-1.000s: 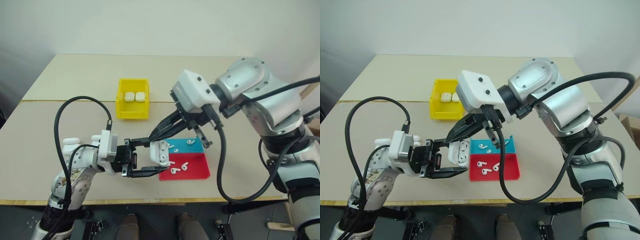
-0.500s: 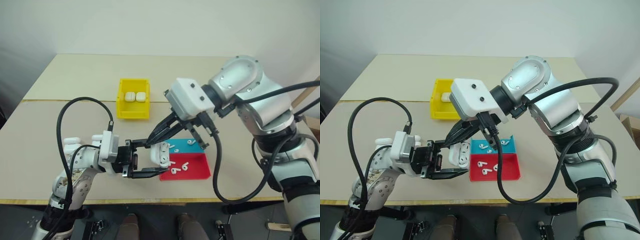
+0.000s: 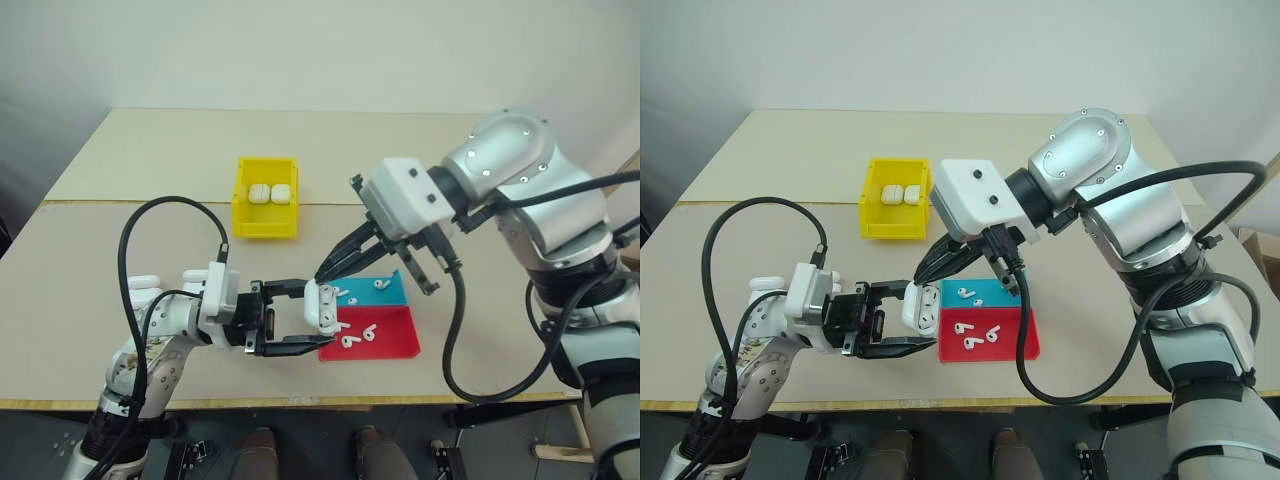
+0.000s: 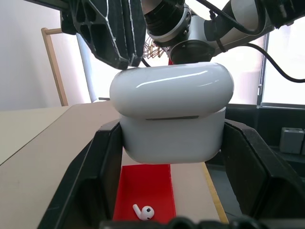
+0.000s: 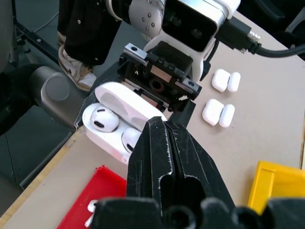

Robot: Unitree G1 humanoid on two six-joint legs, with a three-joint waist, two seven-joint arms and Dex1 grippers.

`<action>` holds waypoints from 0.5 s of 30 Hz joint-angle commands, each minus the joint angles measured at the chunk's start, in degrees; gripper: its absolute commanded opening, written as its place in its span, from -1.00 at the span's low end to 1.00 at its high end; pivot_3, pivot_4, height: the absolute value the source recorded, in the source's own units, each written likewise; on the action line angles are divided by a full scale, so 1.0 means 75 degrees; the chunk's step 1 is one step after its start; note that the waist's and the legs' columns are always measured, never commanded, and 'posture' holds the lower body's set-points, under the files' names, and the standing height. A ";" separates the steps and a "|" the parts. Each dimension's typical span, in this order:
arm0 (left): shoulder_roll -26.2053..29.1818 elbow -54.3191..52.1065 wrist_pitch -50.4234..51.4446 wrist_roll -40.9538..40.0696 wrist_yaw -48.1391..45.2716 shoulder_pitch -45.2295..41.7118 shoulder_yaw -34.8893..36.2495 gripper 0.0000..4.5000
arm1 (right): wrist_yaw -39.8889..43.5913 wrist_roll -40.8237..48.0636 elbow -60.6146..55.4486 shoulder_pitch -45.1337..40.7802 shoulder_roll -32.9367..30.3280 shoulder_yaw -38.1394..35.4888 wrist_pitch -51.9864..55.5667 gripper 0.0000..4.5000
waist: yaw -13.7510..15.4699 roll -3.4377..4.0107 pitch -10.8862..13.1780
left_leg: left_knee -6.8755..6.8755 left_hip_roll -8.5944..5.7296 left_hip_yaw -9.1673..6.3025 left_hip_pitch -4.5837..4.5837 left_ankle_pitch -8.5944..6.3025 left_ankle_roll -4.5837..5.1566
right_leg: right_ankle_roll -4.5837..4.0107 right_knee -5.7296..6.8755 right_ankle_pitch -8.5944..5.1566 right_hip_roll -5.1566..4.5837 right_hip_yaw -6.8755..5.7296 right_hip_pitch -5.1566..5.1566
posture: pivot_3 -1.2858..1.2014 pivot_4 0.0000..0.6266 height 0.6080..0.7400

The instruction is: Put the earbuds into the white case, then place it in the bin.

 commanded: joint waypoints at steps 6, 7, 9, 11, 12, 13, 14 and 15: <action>-0.0004 -0.0138 -0.0186 -0.0084 -0.0026 -0.0219 0.0160 0.24 | 0.0487 -0.0023 -0.0010 -0.0034 -0.0341 -0.0265 -0.0411 -0.98 | -0.0003 0.0000 0.0000 | 0.0000 -0.0001 0.0001 -0.0001 0.0000 0.0000 | 0.0001 -0.0002 0.0000 -0.0001 0.0000 0.0001 | 0.03 -0.52 1.00; 0.0001 -0.0108 -0.0207 -0.0060 -0.0047 -0.0207 0.0157 0.24 | 0.0338 0.0111 0.0042 -0.0155 -0.0228 -0.0351 -0.0197 -0.98 | -0.0008 0.0000 0.0000 | 0.0000 0.0000 0.0001 0.0000 0.0000 0.0000 | 0.0000 -0.0001 0.0000 -0.0001 0.0001 0.0000 | 0.03 -0.52 1.00; -0.0002 -0.0060 -0.0232 -0.0015 -0.0063 -0.0205 0.0135 0.24 | 0.0016 0.0364 0.0177 -0.0410 0.0073 -0.0535 0.0156 -0.98 | -0.0025 0.0000 0.0000 | 0.0000 0.0001 0.0001 0.0002 0.0000 0.0000 | 0.0000 0.0001 0.0000 0.0001 0.0001 0.0000 | 0.03 -0.52 1.00; -0.0030 -0.0036 -0.0226 0.0017 -0.0048 -0.0248 0.0086 0.24 | -0.0079 0.0515 0.0307 -0.0632 0.0313 -0.0619 0.0371 -0.98 | -0.0043 0.0007 0.0004 | 0.0000 0.0001 0.0003 0.0003 0.0000 0.0000 | -0.0001 0.0005 0.0001 0.0001 0.0005 -0.0001 | 0.03 -0.52 1.00; -0.0032 -0.0013 -0.0213 0.0011 -0.0053 -0.0281 0.0085 0.24 | -0.0014 0.0489 0.0379 -0.0687 0.0401 -0.0584 0.0329 -0.98 | -0.0030 0.0008 0.0005 | -0.0001 0.0001 0.0003 0.0003 0.0000 0.0000 | -0.0002 0.0007 0.0001 0.0002 0.0006 -0.0003 | 0.03 -0.52 1.00; -0.0028 -0.0010 -0.0202 0.0001 -0.0057 -0.0294 0.0089 0.24 | 0.0059 0.0468 0.0412 -0.0704 0.0447 -0.0540 0.0310 -0.98 | -0.0018 0.0008 0.0005 | -0.0001 0.0003 0.0002 0.0003 0.0000 0.0000 | -0.0002 0.0007 0.0001 0.0003 0.0005 -0.0003 | 0.03 -0.52 1.00; -0.0028 -0.0001 -0.0197 -0.0005 -0.0067 -0.0312 0.0086 0.24 | 0.0093 0.0462 0.0452 -0.0705 0.0526 -0.0506 0.0287 -0.98 | -0.0009 0.0008 0.0005 | -0.0001 0.0004 0.0002 0.0003 0.0000 0.0000 | -0.0001 0.0004 0.0001 0.0004 0.0004 -0.0002 | 0.03 -0.52 1.00; -0.0026 0.0015 -0.0201 -0.0004 -0.0083 -0.0329 0.0081 0.24 | 0.0084 0.0476 0.0494 -0.0717 0.0619 -0.0462 0.0323 -0.98 | 0.0011 0.0007 0.0004 | -0.0001 0.0003 0.0002 0.0001 0.0000 0.0000 | -0.0001 0.0002 0.0001 0.0002 0.0004 -0.0001 | 0.03 -0.52 1.00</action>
